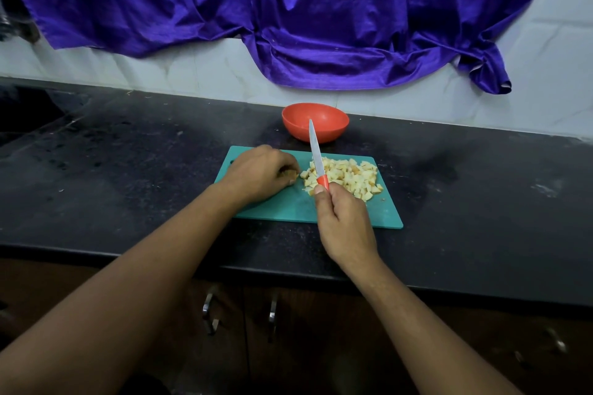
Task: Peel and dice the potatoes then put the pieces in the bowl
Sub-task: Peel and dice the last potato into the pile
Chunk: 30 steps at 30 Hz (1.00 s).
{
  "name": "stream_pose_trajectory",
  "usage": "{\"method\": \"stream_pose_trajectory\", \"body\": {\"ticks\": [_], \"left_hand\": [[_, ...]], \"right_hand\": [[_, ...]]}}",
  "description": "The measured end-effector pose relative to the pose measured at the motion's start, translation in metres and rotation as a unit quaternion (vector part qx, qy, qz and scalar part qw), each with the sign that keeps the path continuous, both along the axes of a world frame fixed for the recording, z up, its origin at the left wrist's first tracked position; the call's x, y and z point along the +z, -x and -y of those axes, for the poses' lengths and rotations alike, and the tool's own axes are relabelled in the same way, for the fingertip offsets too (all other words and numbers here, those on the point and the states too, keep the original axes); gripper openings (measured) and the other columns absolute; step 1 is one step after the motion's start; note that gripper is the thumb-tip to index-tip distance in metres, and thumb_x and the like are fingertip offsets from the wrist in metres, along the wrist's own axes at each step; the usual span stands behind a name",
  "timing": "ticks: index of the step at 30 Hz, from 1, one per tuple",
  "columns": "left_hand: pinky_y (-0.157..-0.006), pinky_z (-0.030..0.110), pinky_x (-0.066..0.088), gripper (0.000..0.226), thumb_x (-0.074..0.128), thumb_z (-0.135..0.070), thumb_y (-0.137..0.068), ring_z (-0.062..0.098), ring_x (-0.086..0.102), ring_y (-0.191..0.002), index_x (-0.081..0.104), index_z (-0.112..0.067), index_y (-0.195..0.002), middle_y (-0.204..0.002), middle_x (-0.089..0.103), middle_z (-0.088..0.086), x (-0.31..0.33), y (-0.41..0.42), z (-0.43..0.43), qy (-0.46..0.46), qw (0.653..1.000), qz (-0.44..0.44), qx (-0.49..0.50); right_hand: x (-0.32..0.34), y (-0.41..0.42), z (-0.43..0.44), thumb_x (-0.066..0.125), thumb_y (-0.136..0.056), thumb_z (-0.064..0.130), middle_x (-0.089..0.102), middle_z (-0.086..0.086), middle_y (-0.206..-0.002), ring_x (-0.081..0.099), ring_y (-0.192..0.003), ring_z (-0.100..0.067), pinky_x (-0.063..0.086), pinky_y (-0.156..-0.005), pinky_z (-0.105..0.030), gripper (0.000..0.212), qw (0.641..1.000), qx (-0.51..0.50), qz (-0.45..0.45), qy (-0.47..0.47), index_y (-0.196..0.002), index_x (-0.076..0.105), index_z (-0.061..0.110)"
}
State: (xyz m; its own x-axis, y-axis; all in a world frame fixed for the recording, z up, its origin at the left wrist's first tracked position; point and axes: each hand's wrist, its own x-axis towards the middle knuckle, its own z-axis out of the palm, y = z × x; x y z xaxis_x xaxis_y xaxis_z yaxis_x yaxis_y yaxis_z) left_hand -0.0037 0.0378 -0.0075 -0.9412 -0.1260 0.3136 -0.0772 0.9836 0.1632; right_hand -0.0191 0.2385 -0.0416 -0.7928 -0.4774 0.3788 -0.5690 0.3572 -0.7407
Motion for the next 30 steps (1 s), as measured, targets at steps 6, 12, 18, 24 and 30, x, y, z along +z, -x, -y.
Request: {"method": "stream_pose_trajectory", "body": {"ticks": [6,12,18,24,30], "left_hand": [[-0.079,0.031,0.053,0.018,0.069,-0.038,-0.092,0.005,0.062,-0.091,0.074,-0.033,-0.109,-0.098,0.072,-0.016,-0.008,-0.026,-0.013,-0.069,0.996,-0.063,0.005],[-0.08,0.035,0.055,0.018,0.069,-0.038,-0.092,0.008,0.064,-0.093,0.068,-0.036,-0.11,-0.098,0.069,-0.017,-0.032,-0.045,-0.023,-0.163,0.981,-0.094,0.05],[-0.083,0.037,0.055,0.021,0.064,-0.048,-0.095,0.008,0.06,-0.094,0.073,-0.034,-0.108,-0.105,0.067,-0.013,-0.035,-0.048,-0.026,-0.12,0.984,-0.098,0.093],[-0.078,0.023,0.045,0.047,0.068,-0.054,-0.091,0.001,0.054,-0.084,0.068,-0.03,-0.131,-0.121,0.065,-0.011,-0.036,-0.058,-0.015,-0.165,0.981,-0.09,0.045],[-0.062,0.012,0.031,0.033,0.078,-0.044,-0.087,-0.007,0.05,-0.075,0.074,-0.037,-0.119,-0.116,0.068,-0.017,-0.033,-0.057,-0.014,-0.175,0.981,-0.071,0.036]], "right_hand": [[-0.001,0.001,0.0,0.046,-0.108,0.039,0.051,0.006,-0.063,0.044,-0.053,-0.006,0.04,-0.051,-0.033,0.034,1.0,0.003,0.006,0.006,-0.078,0.053,0.024],[0.001,-0.001,0.0,0.045,-0.108,0.041,0.053,0.005,-0.064,0.048,-0.056,-0.009,0.043,-0.054,-0.037,0.035,1.0,-0.003,-0.005,-0.006,-0.079,0.054,0.023],[0.002,-0.004,0.001,0.045,-0.108,0.04,0.053,0.006,-0.064,0.049,-0.056,-0.008,0.04,-0.054,-0.033,0.035,1.0,-0.006,-0.016,-0.019,-0.077,0.052,0.025],[0.004,-0.007,0.0,0.045,-0.108,0.04,0.055,0.005,-0.067,0.05,-0.059,-0.009,0.043,-0.056,-0.034,0.034,0.999,-0.011,-0.015,-0.027,-0.079,0.054,0.025],[0.007,-0.009,0.0,0.046,-0.109,0.039,0.055,0.005,-0.066,0.049,-0.058,-0.009,0.042,-0.055,-0.034,0.034,0.999,-0.014,-0.015,-0.037,-0.08,0.056,0.023]]}}
